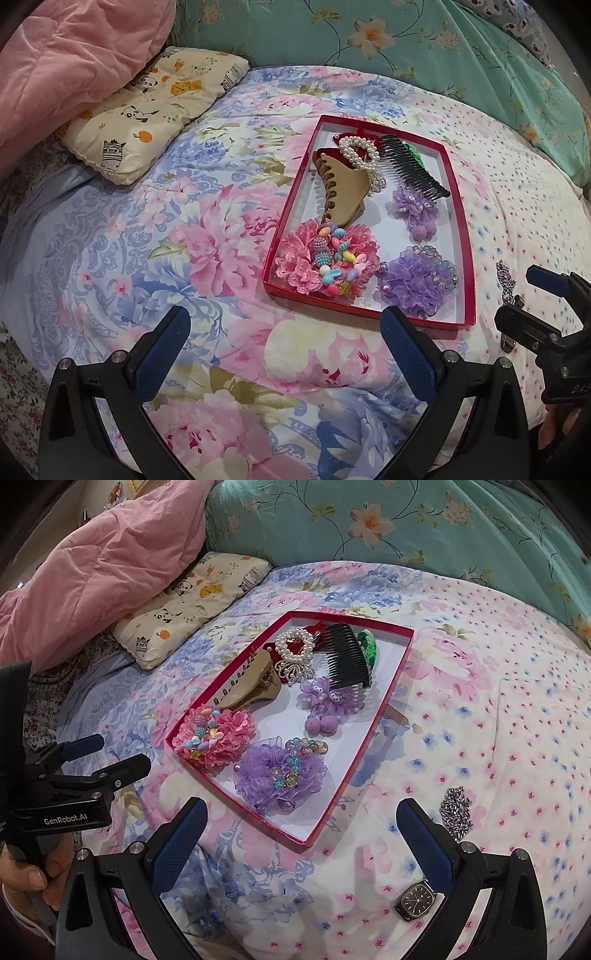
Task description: Organize jewelry
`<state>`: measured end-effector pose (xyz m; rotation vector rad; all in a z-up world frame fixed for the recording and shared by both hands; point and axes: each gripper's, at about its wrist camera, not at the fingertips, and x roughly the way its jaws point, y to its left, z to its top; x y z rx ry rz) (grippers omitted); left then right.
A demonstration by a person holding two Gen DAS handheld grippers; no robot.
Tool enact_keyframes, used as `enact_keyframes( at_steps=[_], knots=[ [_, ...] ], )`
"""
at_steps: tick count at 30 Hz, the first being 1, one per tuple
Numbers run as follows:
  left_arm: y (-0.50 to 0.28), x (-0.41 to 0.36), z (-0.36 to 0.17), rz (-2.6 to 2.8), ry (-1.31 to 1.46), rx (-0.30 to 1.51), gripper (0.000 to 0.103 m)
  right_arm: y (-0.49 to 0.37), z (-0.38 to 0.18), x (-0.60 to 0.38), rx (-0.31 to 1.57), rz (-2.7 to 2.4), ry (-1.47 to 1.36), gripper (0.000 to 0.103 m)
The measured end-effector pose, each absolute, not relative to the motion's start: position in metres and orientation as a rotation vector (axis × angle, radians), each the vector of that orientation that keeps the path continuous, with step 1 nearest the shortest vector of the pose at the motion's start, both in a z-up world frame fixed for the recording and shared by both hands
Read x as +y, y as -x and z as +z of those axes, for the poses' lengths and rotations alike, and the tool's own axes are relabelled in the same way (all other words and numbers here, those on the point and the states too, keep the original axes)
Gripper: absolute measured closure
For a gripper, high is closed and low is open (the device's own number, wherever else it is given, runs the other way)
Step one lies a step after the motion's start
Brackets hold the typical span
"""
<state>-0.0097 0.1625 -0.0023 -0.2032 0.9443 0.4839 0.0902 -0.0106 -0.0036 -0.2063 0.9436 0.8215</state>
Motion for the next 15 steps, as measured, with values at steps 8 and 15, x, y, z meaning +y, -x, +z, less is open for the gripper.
enact_keyframes(
  at_steps=[8,15],
  knots=[
    [0.0097,0.1624,-0.0019,0.486,0.204,0.942,0.000,-0.0901,-0.0039,-0.0107,0.943,0.819,0.206,0.000],
    [0.0098,0.1625,-0.0017,0.486,0.204,0.942,0.000,-0.0898,-0.0038,-0.0106,0.945,0.818,0.205,0.000]
  ],
)
